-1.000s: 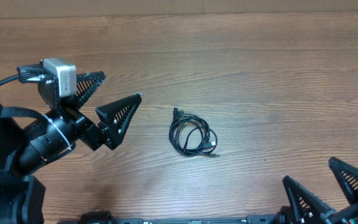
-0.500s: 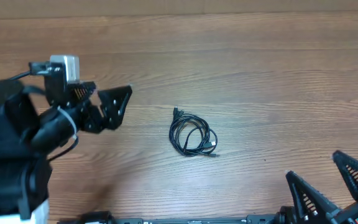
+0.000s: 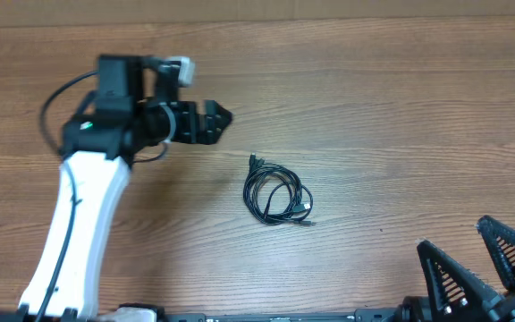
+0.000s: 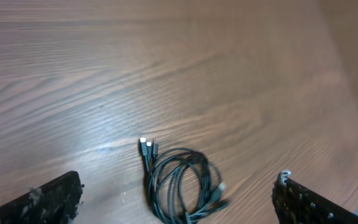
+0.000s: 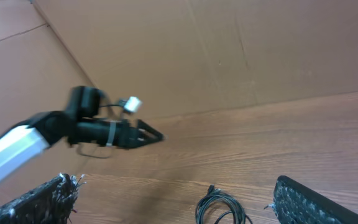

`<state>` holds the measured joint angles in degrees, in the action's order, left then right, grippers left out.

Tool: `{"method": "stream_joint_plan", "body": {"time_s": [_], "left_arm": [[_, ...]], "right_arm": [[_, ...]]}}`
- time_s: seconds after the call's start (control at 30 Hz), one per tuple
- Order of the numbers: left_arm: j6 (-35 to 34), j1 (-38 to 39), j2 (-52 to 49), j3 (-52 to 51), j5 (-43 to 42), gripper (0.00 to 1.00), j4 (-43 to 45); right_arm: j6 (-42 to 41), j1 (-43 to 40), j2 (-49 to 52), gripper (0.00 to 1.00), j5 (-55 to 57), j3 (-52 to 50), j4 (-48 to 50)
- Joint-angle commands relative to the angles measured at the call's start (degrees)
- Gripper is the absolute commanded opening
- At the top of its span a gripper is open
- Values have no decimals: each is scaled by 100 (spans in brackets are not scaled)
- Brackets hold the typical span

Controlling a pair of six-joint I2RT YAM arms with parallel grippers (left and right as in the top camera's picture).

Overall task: Untangle cables
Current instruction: 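Move the left gripper over the black cable bundle and lower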

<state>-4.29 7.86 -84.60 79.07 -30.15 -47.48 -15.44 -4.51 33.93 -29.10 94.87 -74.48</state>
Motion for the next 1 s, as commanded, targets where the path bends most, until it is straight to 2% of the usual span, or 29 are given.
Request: {"method": "stream_joint_plan", "body": {"time_s": [0.0, 0.37, 0.67, 0.83, 0.97], "left_arm": [[708, 391, -420, -50, 455, 98, 162], [1119, 1161, -1755, -50, 1838, 100, 474], [1432, 1781, -2424, -50, 1880, 93, 466], [1526, 2031, -2448, -50, 1878, 81, 468], [1602, 2096, -2448, -52, 1878, 83, 273]], "right_arm": [[-66, -35, 76, 100, 57, -2, 28], [-66, -33, 76, 100, 278, -2, 37], [-63, -35, 76, 100, 514, -2, 70], [-66, -35, 76, 100, 553, -2, 70], [-66, -35, 76, 100, 553, -2, 70]]}}
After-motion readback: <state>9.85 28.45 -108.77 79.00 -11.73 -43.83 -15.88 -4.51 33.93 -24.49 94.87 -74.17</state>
